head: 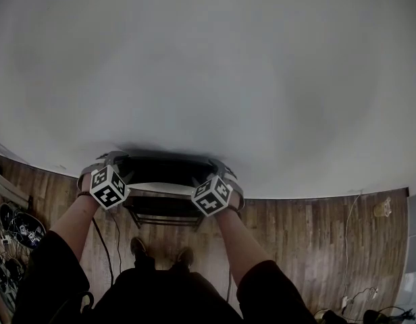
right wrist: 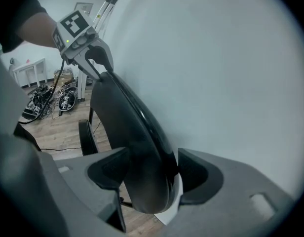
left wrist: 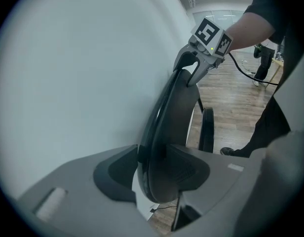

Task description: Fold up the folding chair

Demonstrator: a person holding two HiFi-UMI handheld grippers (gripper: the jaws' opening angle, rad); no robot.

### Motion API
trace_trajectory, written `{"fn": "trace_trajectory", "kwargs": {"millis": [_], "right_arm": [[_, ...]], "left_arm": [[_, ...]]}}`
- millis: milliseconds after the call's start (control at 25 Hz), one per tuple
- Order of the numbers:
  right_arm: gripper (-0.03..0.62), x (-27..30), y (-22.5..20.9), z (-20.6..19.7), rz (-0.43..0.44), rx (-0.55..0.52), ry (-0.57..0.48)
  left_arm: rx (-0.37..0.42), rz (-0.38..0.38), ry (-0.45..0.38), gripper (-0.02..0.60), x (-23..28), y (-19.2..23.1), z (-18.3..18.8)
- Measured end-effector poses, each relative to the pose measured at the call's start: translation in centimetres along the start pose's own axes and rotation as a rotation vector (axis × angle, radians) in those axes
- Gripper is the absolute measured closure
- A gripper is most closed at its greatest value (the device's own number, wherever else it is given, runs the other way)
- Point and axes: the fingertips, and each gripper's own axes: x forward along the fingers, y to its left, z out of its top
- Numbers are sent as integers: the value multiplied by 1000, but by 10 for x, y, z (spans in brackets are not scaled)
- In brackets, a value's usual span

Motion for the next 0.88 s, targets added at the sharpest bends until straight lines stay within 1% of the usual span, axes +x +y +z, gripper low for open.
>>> {"fn": "trace_trajectory", "kwargs": {"millis": [640,880], "right_arm": [[296,10,-13,4,-113,45,13],[296,13,-17,4,-130,56,17]], "left_arm": [[-31,85,17,400,12,16,0],[-28,96,16,407,17,18,2]]}}
